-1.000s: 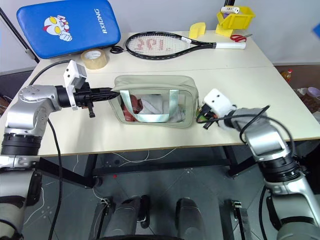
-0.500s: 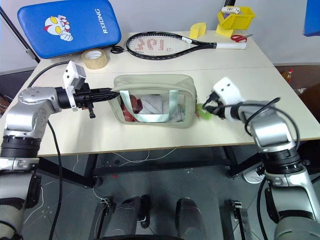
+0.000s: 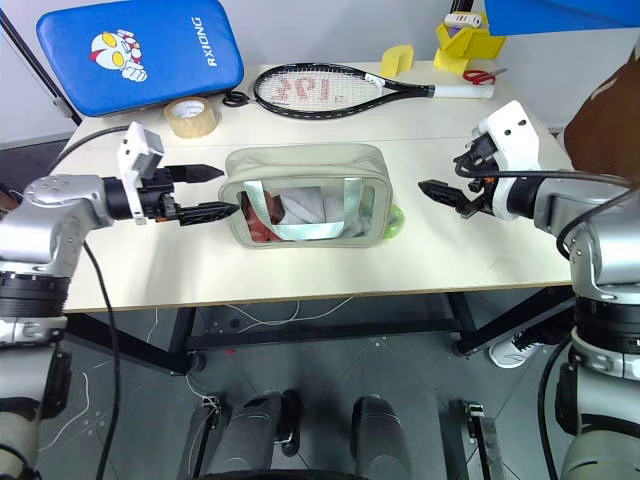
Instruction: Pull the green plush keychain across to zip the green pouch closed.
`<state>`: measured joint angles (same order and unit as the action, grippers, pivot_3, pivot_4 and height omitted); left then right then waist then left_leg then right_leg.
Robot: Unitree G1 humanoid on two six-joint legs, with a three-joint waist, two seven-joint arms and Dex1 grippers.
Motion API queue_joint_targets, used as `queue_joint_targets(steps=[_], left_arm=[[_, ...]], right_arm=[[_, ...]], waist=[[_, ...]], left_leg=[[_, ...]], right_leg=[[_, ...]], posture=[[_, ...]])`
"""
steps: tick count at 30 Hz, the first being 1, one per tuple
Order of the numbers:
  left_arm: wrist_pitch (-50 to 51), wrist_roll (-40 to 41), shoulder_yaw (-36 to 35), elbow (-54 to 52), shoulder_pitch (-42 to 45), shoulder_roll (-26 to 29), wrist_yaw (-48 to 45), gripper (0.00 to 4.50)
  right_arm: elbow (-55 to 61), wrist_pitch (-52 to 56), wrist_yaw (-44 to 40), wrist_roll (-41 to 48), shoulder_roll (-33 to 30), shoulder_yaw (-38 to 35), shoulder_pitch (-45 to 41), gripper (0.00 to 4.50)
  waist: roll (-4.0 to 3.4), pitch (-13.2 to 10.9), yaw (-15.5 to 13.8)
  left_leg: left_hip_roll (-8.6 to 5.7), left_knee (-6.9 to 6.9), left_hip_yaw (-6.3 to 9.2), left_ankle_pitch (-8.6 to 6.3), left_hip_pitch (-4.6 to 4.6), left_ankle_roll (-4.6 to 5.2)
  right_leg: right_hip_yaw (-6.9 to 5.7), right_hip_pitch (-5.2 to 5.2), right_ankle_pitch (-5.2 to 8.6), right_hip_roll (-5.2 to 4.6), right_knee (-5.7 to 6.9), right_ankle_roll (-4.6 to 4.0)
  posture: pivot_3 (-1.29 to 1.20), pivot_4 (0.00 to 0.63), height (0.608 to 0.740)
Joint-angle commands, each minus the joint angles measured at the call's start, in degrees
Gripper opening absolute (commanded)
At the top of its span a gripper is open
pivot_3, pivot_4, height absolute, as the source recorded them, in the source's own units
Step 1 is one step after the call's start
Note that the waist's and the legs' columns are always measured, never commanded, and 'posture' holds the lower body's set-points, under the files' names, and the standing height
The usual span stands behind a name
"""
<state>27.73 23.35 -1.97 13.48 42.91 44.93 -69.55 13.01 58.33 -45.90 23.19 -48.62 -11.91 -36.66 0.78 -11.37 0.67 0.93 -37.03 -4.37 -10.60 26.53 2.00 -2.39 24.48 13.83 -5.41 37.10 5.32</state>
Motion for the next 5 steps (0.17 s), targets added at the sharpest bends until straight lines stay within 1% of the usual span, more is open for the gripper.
queue_joint_targets(steps=[1,5], left_arm=[[-0.2,3.16,-3.35,-1.84,0.2,4.67,-6.41,4.46],[1.0,3.28,-3.87,-2.11,-2.06,7.35,-7.45,4.46]], right_arm=[[6.12,-1.36,-4.84,5.78,-2.47,-3.95,1.57,4.07],[7.02,-2.86,-6.2,7.54,-4.23,-4.34,3.52,4.07]], waist=[[-0.01,-0.01,0.03],[-0.01,0.0,0.04]], left_leg=[[0.0,0.01,-0.01,-0.01,0.01,0.01],[0.0,0.01,0.0,-0.03,-0.02,0.0]], right_leg=[[0.0,0.01,0.0,-0.01,-0.01,-0.01],[0.01,-0.01,0.12,-0.15,-0.05,-0.21]], posture=[[0.0,0.15,0.74],[0.0,0.15,0.74]])
